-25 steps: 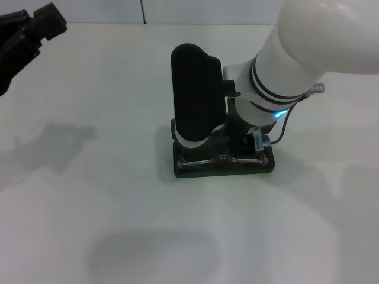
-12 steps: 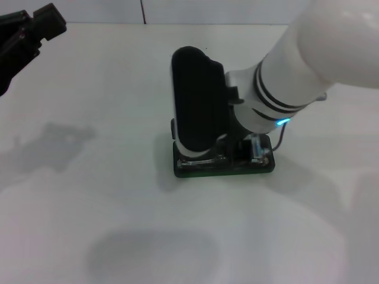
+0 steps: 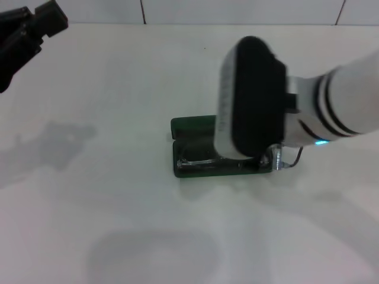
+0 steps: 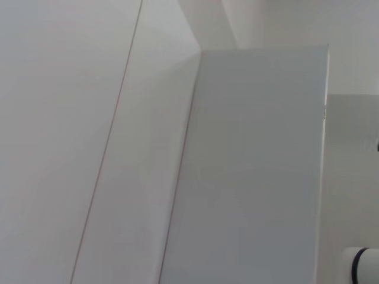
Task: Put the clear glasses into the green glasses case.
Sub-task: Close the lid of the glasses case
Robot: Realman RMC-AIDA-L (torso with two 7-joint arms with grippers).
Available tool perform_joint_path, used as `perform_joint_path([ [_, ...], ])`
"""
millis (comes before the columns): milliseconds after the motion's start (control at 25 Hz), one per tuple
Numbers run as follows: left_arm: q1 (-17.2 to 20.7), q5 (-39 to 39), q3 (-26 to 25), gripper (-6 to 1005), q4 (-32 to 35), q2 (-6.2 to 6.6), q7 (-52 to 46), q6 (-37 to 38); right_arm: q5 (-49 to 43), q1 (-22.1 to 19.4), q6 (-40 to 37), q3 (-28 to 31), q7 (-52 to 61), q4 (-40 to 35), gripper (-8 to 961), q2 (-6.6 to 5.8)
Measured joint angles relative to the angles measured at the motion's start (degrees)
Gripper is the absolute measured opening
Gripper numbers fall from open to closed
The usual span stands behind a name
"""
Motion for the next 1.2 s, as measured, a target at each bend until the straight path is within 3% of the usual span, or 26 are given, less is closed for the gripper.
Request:
perform_joint_path([
  [80, -0.17, 0.92, 0.05, 81, 0.00, -0.10, 0.02, -0.18, 2.06, -4.94, 3.50, 1.16, -1.54, -3.42, 135, -0.16],
  [320, -0.52, 4.83, -0.09, 81, 0.08, -0.34, 0.37, -0.60, 9.59, -14.10, 9.73, 6.95, -4.25, -9.95, 137, -0.21],
  [480, -0.74, 5.85, -0.09, 81, -0.08, -0.48, 0.54, -1.66, 22.16, -20.52, 11.44, 16.85, -9.90, -11.39, 138, -0.27],
  [600, -1.76, 6.60, -0.07, 81, -0.09, -0.99, 0.44, -2.03, 35.56, -23.82, 7.65, 27.18, -16.62, -9.37, 139, -0.35],
  [800, -3.49, 7.01, 0.31, 81, -0.11, -2.26, 0.13, -3.76, 61.79, -25.37, -6.30, 47.64, -29.55, 3.69, 140, -0.41],
  [880, -5.02, 8.48, 0.42, 81, -0.11, -2.95, 0.03, -5.11, 72.20, -24.76, -16.68, 59.95, -35.05, 15.06, 140, -0.43],
  [1080, -10.96, 16.71, 0.48, 82, -0.15, -5.59, -0.71, -9.18, 77.67, -22.64, -33.59, 81.01, -42.60, 36.04, 141, -0.57],
  [1160, -13.66, 21.10, 0.51, 82, -0.54, -6.68, -1.53, -11.72, 74.88, -22.04, -38.34, 87.93, -46.69, 43.92, 141, -0.68],
  [1200, -14.72, 23.11, 0.52, 82, -0.84, -7.10, -2.14, -13.17, 74.88, -22.04, -38.34, 87.93, -46.69, 43.92, 142, -0.68],
])
